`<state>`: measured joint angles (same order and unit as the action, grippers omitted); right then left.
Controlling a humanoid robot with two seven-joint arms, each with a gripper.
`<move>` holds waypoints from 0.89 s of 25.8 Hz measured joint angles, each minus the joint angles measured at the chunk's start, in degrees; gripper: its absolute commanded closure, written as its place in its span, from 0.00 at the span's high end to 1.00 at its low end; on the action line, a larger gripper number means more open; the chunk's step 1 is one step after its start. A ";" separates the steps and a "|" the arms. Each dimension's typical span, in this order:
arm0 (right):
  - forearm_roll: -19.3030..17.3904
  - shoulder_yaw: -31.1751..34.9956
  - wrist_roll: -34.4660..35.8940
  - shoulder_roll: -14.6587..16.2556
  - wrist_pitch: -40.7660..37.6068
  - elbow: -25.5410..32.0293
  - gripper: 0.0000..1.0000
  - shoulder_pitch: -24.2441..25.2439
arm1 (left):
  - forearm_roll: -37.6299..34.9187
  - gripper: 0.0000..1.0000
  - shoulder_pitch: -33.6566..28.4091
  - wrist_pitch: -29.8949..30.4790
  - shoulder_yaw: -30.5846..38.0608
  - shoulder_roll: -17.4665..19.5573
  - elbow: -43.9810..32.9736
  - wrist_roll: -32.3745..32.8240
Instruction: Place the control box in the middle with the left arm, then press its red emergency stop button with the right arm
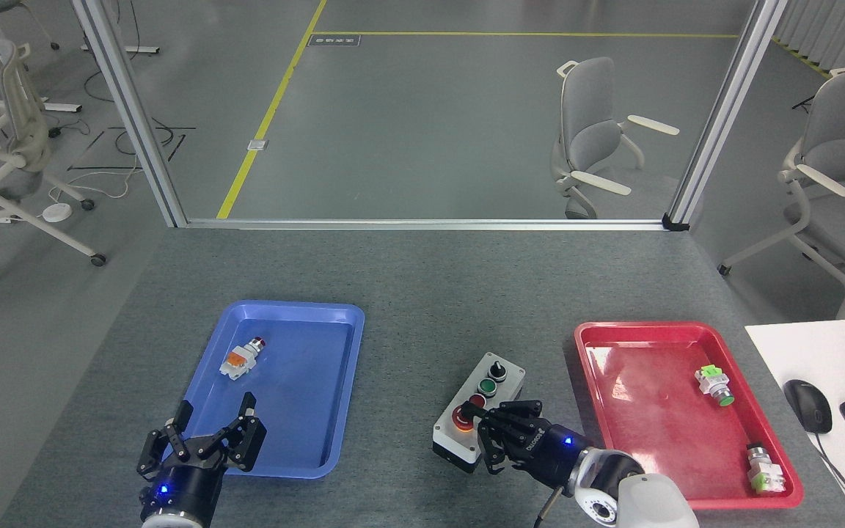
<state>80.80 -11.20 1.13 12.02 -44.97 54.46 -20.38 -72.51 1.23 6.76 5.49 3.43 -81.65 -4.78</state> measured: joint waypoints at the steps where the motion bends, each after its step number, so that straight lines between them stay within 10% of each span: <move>1: 0.30 -0.01 -0.03 -0.13 0.00 -0.53 0.00 -0.06 | 0.00 0.99 0.00 0.00 0.00 0.00 0.00 0.01; 8: 2.48 0.19 3.98 -0.73 0.00 -2.02 0.00 0.14 | 0.00 0.99 0.00 0.00 -0.01 0.00 0.00 0.02; 10: 2.33 0.88 4.09 -1.17 0.00 -1.89 0.35 0.18 | 0.00 0.99 0.01 0.00 -0.01 0.00 0.00 0.04; 12: 1.43 2.51 1.65 -1.77 -0.17 -1.12 0.96 -0.07 | 0.00 0.99 0.00 0.00 -0.01 0.00 0.00 0.03; 23: -16.18 17.10 1.51 -0.36 14.75 10.14 0.99 -0.81 | 0.00 0.99 0.04 0.00 0.00 0.00 0.00 0.05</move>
<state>64.62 5.90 2.65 11.66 -30.22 64.60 -21.19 -72.51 1.27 6.76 5.49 3.43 -81.65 -4.73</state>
